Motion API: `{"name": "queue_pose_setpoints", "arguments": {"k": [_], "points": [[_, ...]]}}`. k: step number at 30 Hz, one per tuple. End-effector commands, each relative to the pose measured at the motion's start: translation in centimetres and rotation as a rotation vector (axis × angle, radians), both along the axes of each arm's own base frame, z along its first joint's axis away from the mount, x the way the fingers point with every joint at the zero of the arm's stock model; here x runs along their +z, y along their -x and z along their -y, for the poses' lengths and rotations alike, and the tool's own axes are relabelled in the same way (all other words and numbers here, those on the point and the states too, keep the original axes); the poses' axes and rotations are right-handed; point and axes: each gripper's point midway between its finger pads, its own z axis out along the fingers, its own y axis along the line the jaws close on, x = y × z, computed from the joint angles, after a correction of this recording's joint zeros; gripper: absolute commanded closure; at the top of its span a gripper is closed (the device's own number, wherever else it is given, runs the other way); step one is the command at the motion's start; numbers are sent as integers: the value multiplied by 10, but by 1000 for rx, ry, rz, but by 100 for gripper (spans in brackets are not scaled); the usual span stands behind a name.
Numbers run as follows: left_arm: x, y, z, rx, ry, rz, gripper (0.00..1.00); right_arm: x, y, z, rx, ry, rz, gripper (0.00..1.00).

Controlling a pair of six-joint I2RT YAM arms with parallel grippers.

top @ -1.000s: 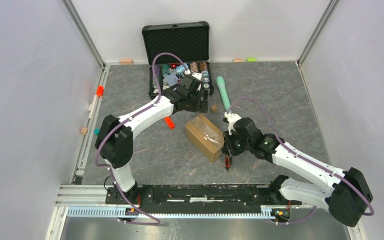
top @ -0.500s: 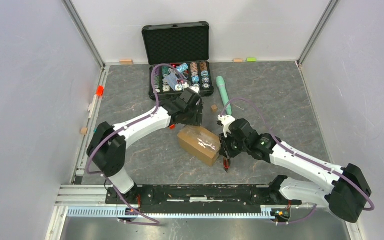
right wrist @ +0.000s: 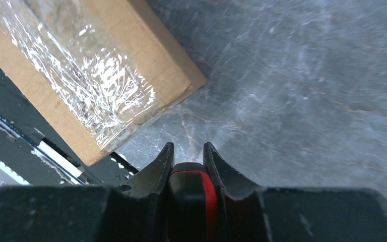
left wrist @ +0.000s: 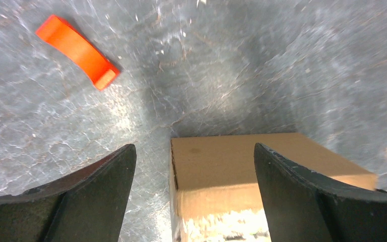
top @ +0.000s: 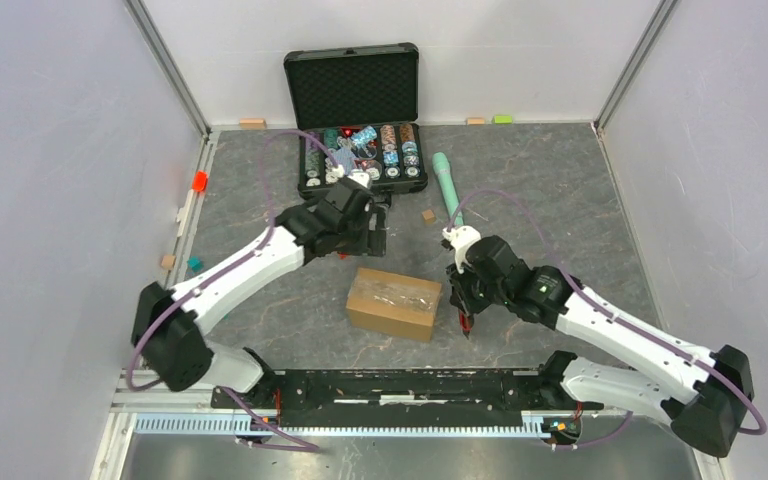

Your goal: Unpack the express box

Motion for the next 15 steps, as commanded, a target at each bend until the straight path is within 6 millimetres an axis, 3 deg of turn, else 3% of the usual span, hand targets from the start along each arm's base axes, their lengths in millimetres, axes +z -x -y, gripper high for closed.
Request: {"name": "queue_pose_setpoints", "arguments": {"k": [1,5,8,11,15], "points": [[48,15,-23,-11,37,77,9,47,-18,12,-56,13,131,100],[36,46,-53,59,36,54,18,100,-27,-5,-17,-83,242,100],[29,73,-49,17,148,14,21,144,-37,-16,-2,-139,346,100],[20,89,-48,-16,197,-11,20,168,-55,-19,-43,-140,428,100],[25,94,-30,-79,318,15,20,172,-80,-18,-114,-96,514,100]]}}
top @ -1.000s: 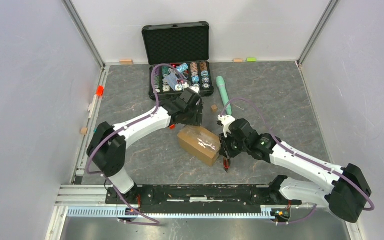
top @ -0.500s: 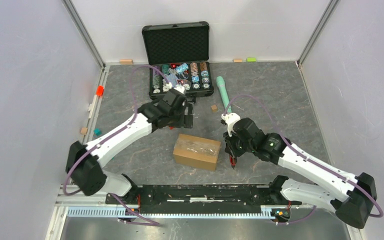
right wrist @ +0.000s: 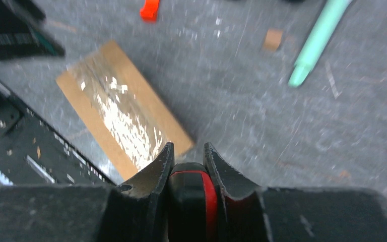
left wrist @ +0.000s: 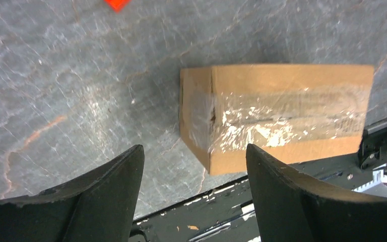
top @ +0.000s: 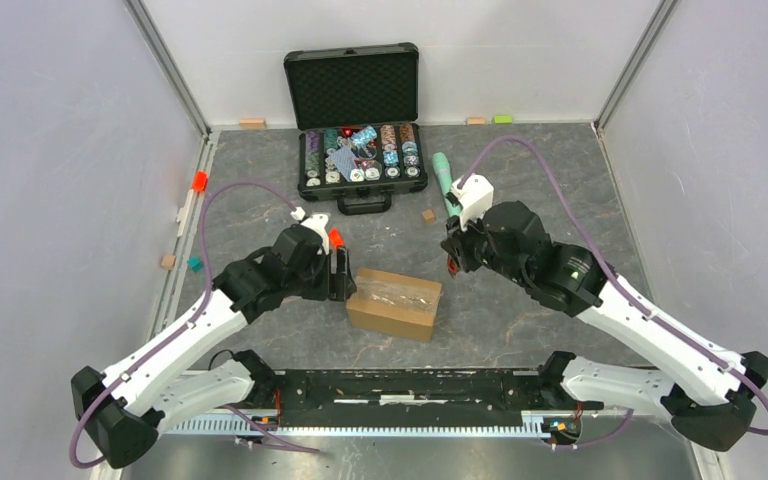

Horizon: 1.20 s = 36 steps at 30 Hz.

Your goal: Unpack the express box

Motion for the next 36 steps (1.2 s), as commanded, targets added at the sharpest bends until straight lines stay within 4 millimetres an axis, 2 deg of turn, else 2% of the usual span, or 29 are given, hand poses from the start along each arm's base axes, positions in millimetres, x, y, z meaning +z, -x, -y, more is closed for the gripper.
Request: {"name": "queue_pose_setpoints", "arguments": {"k": [1,5,9,15,23,26,30,33,36], "points": [[12,8,31,-69,206,9,20,21,-37,2,-114,23,163,100],[6,14,36,-91,238,-12,25,10,-52,-4,-113,54,233,100],[-8,20,31,-82,210,-47,30,-8,-49,-28,-6,23,234,100],[-23,13,25,-56,147,-56,34,-35,-24,-51,129,13,196,100],[-27,-3,27,-54,90,-49,38,-57,11,-47,167,9,116,100],[-27,-8,29,-57,74,-49,39,-51,16,-42,159,-19,117,100],[-28,-14,32,-62,59,-53,41,-33,10,-39,130,-26,146,100],[-26,-16,33,-67,56,-48,41,-5,2,-41,95,-58,185,100],[-13,-15,35,-71,78,-34,41,30,-2,-52,101,-137,237,100]]}}
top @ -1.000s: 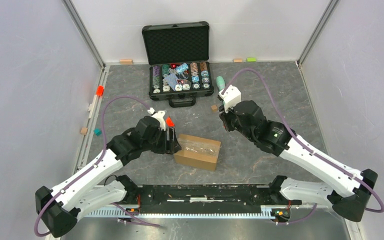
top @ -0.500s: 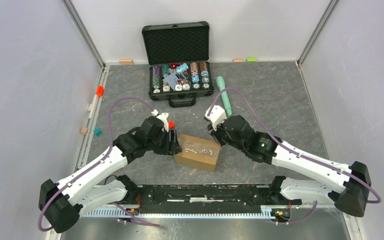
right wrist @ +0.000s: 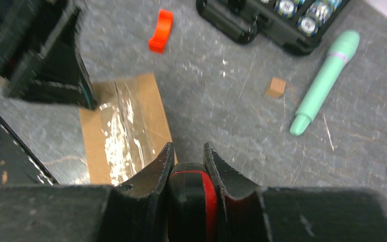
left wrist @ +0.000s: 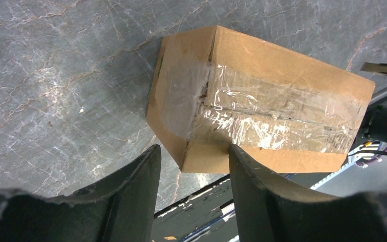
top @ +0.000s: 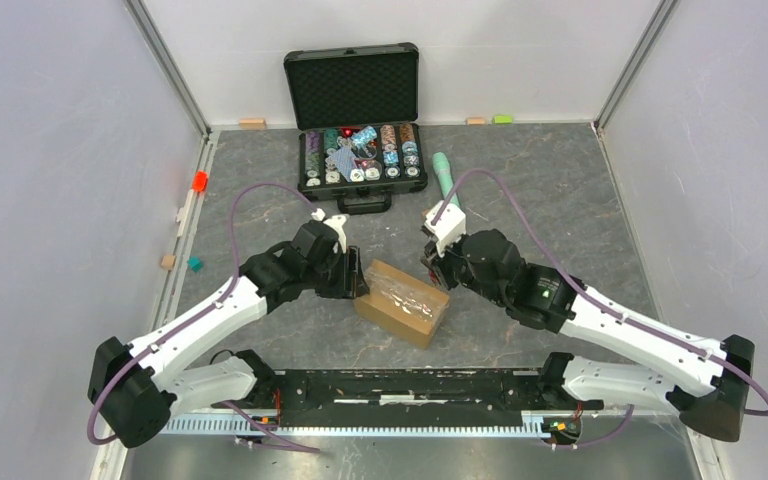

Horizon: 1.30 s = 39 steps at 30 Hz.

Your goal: Unpack the express box

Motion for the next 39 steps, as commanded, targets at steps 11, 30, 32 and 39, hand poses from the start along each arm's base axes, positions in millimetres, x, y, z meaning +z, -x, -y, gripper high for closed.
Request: {"name": "queue_pose_setpoints", "arguments": {"k": [11,30,32,39], "points": [[23,-16,-6,62,27,51,39,96,-17,-66,103,-296,155,100],[-20,2,-23,120,-4,-40,39,62,0,-101,235,-411,150,100],[-21,4,-23,121,-4,-43,39,61,0,-103,239,-419,158,100],[-19,5,-24,120,0,-43,39,60,-1,-109,249,-436,173,100]]}}
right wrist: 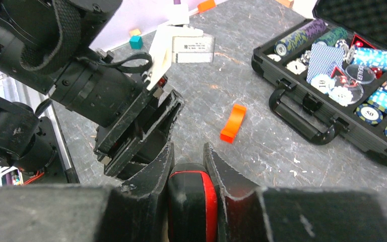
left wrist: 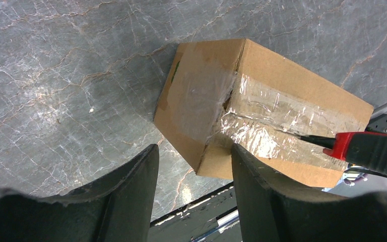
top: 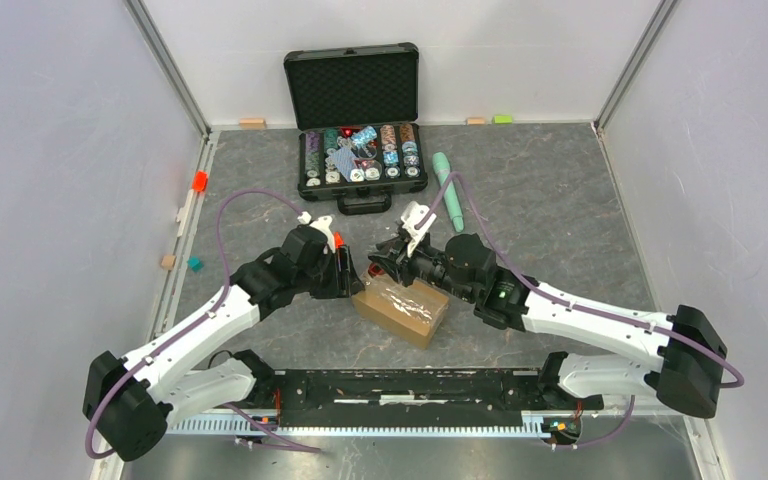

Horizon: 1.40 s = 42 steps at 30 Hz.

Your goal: Unpack the express box

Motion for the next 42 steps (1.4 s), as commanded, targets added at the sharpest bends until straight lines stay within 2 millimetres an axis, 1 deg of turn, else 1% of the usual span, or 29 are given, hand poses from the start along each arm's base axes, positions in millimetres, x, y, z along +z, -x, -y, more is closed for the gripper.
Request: {"name": "queue_pose_setpoints", "arguments": {"k": [1,9,15,18,24,28,32,42], "points": [[-16,10,-11,26,-43,-59,39,26,-1,-11,16,-96,57,100],[-15,11,-12,25,-42,-62,39,11,-2,-16,31,-77,58,100],[-14,11,-13,27,-45,-60,39,6,-3,-18,32,-69,64,100],[-14,12,-13,28,-43,-60,39,1,-2,-20,40,-56,55,100],[-13,12,-12,27,-38,-60,39,-5,-4,-15,24,-35,66,100],[-13,12,-13,27,-40,-61,39,-5,-5,-16,23,-29,77,100],[-13,12,-12,29,-38,-62,39,-8,-6,-14,17,-14,85,100],[-12,10,-11,30,-38,-66,39,-26,-1,-15,56,41,81,100]]}}
